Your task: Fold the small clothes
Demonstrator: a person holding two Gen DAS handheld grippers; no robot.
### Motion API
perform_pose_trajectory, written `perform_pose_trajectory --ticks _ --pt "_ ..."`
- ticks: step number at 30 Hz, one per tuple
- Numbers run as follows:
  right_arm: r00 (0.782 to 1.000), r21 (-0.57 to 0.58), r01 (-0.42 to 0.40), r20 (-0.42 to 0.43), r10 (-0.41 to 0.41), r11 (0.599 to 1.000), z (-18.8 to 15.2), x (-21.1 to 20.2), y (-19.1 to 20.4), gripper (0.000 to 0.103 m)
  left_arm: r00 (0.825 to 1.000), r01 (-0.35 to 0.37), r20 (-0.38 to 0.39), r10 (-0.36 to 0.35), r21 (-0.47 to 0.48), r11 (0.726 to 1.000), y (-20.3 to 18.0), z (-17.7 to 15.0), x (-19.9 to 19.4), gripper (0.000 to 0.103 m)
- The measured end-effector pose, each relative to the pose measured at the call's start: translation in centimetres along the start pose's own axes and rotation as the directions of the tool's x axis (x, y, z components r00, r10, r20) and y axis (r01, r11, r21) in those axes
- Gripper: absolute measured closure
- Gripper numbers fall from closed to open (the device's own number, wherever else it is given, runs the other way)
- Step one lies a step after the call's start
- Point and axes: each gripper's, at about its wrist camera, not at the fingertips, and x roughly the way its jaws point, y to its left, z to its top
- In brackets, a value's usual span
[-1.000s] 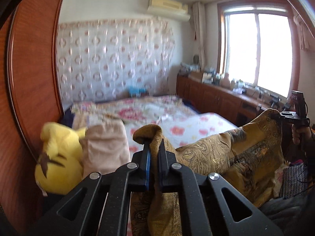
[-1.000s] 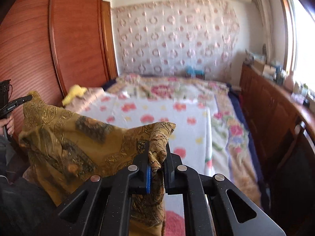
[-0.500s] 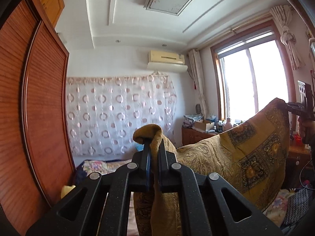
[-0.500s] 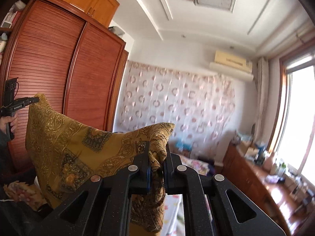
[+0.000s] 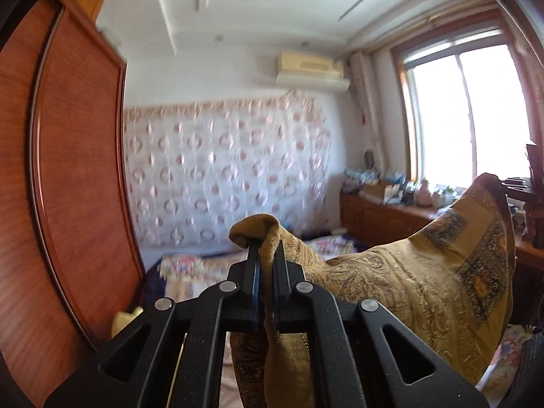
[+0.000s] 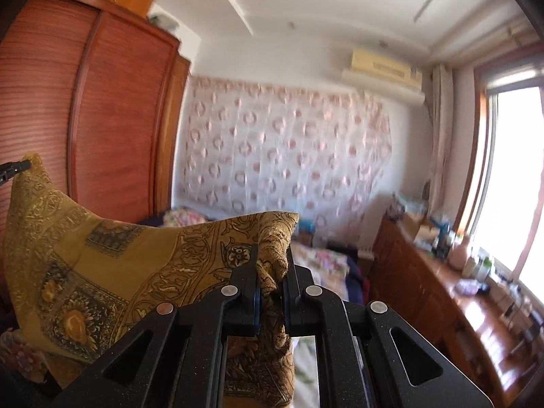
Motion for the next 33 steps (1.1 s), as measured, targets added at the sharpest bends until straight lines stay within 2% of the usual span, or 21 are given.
perform_pose_trajectory --ticks 3,4,5,6,7,8,10,11,12,14,15,17,19,21,24,28,30,31,32,33 --pt "0.993 0.057 0.008 -0.117 -0.001 0.998 -2.8 8.6 0.5 0.094 0.99 -0.06 -0.128 0.058 -0.014 0.998 0.9 -5.0 8.7 0.095" --pt "0.988 0.087 0.016 -0.153 -0.003 0.996 -3.7 11.3 0.4 0.093 0.978 -0.084 -0.193 0.08 -0.013 0.996 1.4 -7.2 12.2 0.094" --pt "0.98 0.112 0.024 -0.199 -0.001 0.993 -4.8 14.0 0.5 0.084 0.97 -0.088 -0.23 0.082 -0.015 0.996 1.2 -8.4 13.6 0.09" --pt "0.965 0.137 0.038 -0.262 -0.001 0.99 -6.0 16.7 0.6 0.079 0.954 -0.08 -0.292 0.067 -0.03 0.996 1.6 -10.6 15.9 0.087" --pt "0.943 0.153 0.066 -0.332 -0.012 0.986 -7.2 19.1 0.7 0.076 0.944 -0.075 -0.323 0.058 -0.04 0.996 1.3 -11.6 16.7 0.082" --pt "0.925 0.149 0.099 -0.379 -0.036 0.984 -7.8 20.9 1.0 0.074 0.932 -0.067 -0.36 0.043 -0.054 0.996 1.3 -13.3 17.8 0.073" --pt "0.894 0.134 0.133 -0.444 -0.06 0.982 -9.6 22.9 1.9 0.074 0.922 -0.054 -0.387 0.028 -0.055 0.997 0.7 -15.1 17.9 0.064" --pt "0.882 0.137 0.132 -0.467 -0.054 0.982 -10.4 23.0 2.5 0.074 0.912 -0.04 -0.41 0.015 -0.054 0.998 0.2 -16.3 17.5 0.064" --pt "0.88 0.146 0.121 -0.474 -0.038 0.982 -10.7 23.1 2.8 0.074 0.903 -0.039 -0.429 0.013 -0.05 0.998 -0.3 -16.9 17.2 0.063" --pt "0.879 0.154 0.09 -0.477 -0.006 0.984 -10.6 22.7 3.6 0.074 0.891 -0.036 -0.453 0.016 -0.037 0.999 -0.9 -18.1 15.6 0.063" --pt "0.882 0.163 0.078 -0.471 0.008 0.983 -10.9 22.5 1.8 0.073 0.889 -0.032 -0.458 0.013 -0.034 0.999 -1.4 -18.3 14.8 0.063" --pt "0.885 0.184 0.046 -0.464 0.045 0.982 -11.6 20.1 1.8 0.073 0.874 -0.011 -0.485 -0.017 -0.055 0.998 -1.7 -19.2 13.6 0.062" --pt "0.888 0.19 0.02 -0.454 0.07 0.982 -11.8 18.4 2.3 0.073 0.865 0.007 -0.5 -0.044 -0.075 0.997 -2.1 -19.8 12.4 0.047" --pt "0.891 0.207 0.003 -0.445 0.092 0.978 -15.9 15.5 1.0 0.073 0.854 0.027 -0.516 -0.066 -0.083 0.996 -2.5 -20.8 11.8 0.047" --pt "0.889 0.236 -0.025 -0.44 0.129 0.972 -19.7 16.6 -0.5 0.073 0.839 0.029 -0.538 -0.081 -0.105 0.994 -2.8 -22.1 11.8 0.047" --pt "0.873 0.223 0.007 -0.477 0.103 0.975 -22.2 17.5 -1.6 0.074 0.813 0.001 -0.579 -0.069 -0.116 0.993 -2.7 -23.6 12.4 0.047" --pt "0.844 0.219 0.038 -0.529 0.086 0.975 -22.7 17.8 -2.1 0.074 0.794 -0.008 -0.603 -0.074 -0.131 0.991 -2.7 -24.5 12.6 0.047" --pt "0.838 0.212 0.054 -0.541 0.071 0.976 -23.2 17.6 -2.3 0.074 0.784 -0.009 -0.617 -0.074 -0.13 0.992 -2.9 -25.0 12.8 0.047" --pt "0.837 0.214 0.064 -0.543 0.065 0.975 -23.3 17.4 -2.7 0.074 0.772 -0.014 -0.632 -0.062 -0.114 0.993 -3.2 -25.5 12.9 0.047" --pt "0.836 0.227 0.064 -0.544 0.072 0.972 -23.4 17.2 -3.1 0.074 0.771 -0.017 -0.635 -0.054 -0.105 0.994 -3.4 -25.7 13.0 0.047"
